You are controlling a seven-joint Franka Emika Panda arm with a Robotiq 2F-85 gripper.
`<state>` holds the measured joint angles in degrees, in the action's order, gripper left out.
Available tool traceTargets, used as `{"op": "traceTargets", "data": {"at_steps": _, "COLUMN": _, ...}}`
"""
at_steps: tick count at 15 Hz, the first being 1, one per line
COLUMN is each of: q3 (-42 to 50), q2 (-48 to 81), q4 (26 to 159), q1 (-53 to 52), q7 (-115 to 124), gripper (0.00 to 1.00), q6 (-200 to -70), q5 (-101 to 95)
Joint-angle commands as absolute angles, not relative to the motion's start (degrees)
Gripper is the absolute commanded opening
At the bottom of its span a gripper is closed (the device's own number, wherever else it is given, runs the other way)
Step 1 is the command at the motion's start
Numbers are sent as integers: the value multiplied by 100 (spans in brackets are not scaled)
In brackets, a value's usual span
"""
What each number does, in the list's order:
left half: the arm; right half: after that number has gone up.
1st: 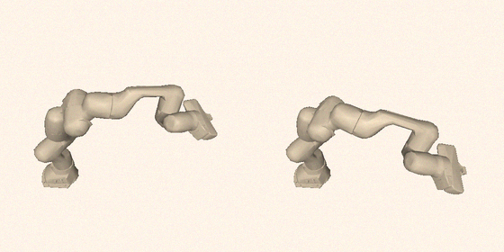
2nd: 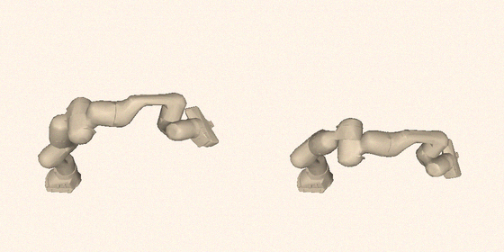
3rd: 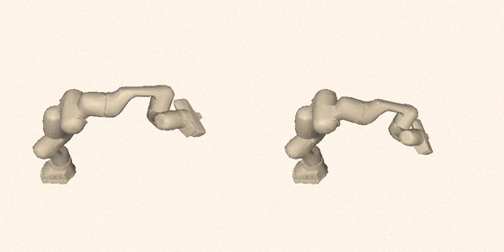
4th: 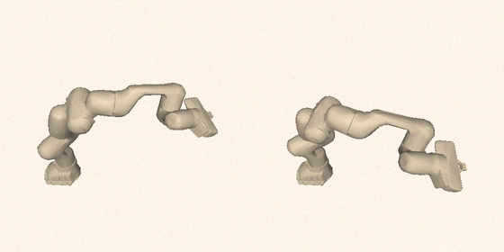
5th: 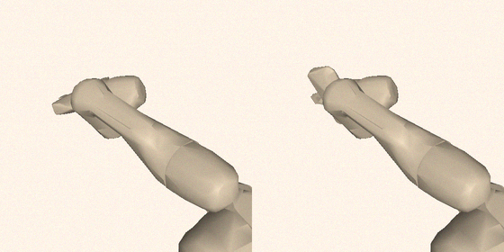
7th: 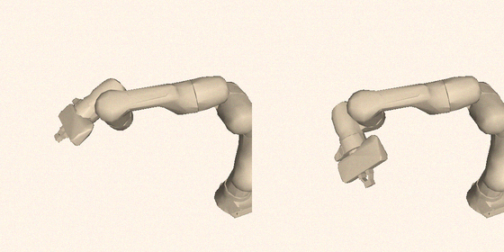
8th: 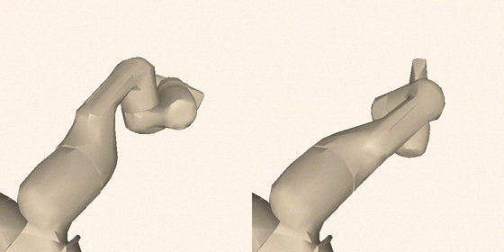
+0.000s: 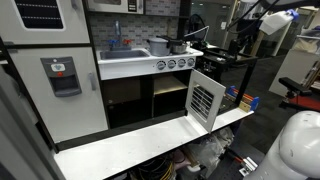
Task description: Close the right cabinet door
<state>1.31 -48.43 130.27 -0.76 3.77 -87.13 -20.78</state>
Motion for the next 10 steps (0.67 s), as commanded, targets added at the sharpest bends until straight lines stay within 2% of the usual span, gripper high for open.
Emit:
{"op": "traceTargets", "data": {"at_steps": 1, "q3": 437, "q2": -4925, "q4": 13160, "q1": 193, "q7": 130, "gripper": 100, "q6": -8778, "q5": -2300}}
{"op": "traceTargets", "data": {"at_steps": 10, "q3": 1155, "q2": -4784, "q4": 13971, "q1": 490, "q7": 24, "gripper": 100, "q6": -9632, "q5": -2625}}
